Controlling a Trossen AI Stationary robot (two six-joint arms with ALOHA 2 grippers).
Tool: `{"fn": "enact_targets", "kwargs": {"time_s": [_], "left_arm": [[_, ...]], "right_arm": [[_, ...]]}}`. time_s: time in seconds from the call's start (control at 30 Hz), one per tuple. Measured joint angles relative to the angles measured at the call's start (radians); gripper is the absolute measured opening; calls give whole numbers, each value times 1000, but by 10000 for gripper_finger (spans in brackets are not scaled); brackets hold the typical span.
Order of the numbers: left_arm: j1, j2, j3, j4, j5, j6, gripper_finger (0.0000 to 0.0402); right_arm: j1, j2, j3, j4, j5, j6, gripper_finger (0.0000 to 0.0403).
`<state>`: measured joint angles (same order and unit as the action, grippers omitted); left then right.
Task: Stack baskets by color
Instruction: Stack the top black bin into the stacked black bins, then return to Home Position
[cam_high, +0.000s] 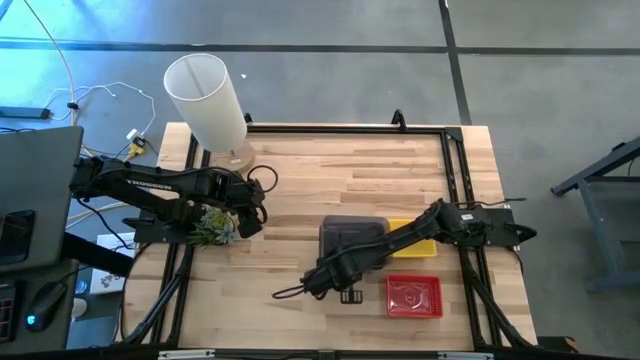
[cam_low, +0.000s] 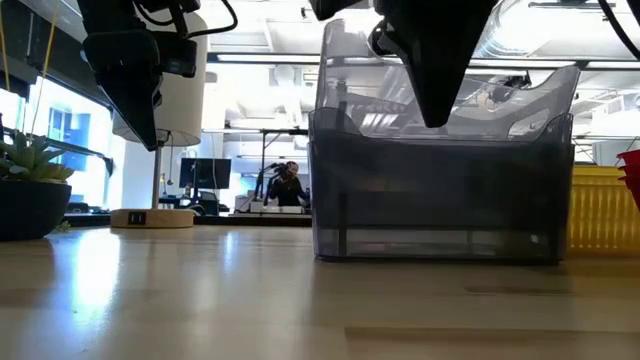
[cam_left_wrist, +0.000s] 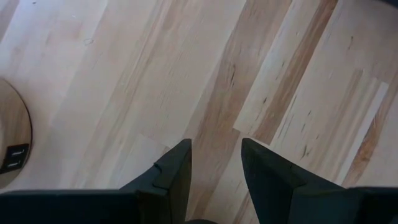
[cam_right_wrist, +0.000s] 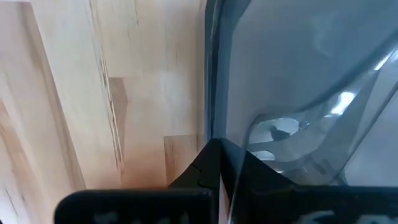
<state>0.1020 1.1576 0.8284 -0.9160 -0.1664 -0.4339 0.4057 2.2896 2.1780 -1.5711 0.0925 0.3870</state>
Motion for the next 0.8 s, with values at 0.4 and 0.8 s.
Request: {"fn": "enact_targets", "kwargs": {"time_s": [0.4, 0.8], "left_arm": [[0, 0, 0, -2, -1, 0, 126], [0, 0, 0, -1, -1, 26, 126]], "right_arm": [[-1, 6, 0, 1, -11, -53, 24], [-21, 6, 62, 0, -50, 75, 155]]}}
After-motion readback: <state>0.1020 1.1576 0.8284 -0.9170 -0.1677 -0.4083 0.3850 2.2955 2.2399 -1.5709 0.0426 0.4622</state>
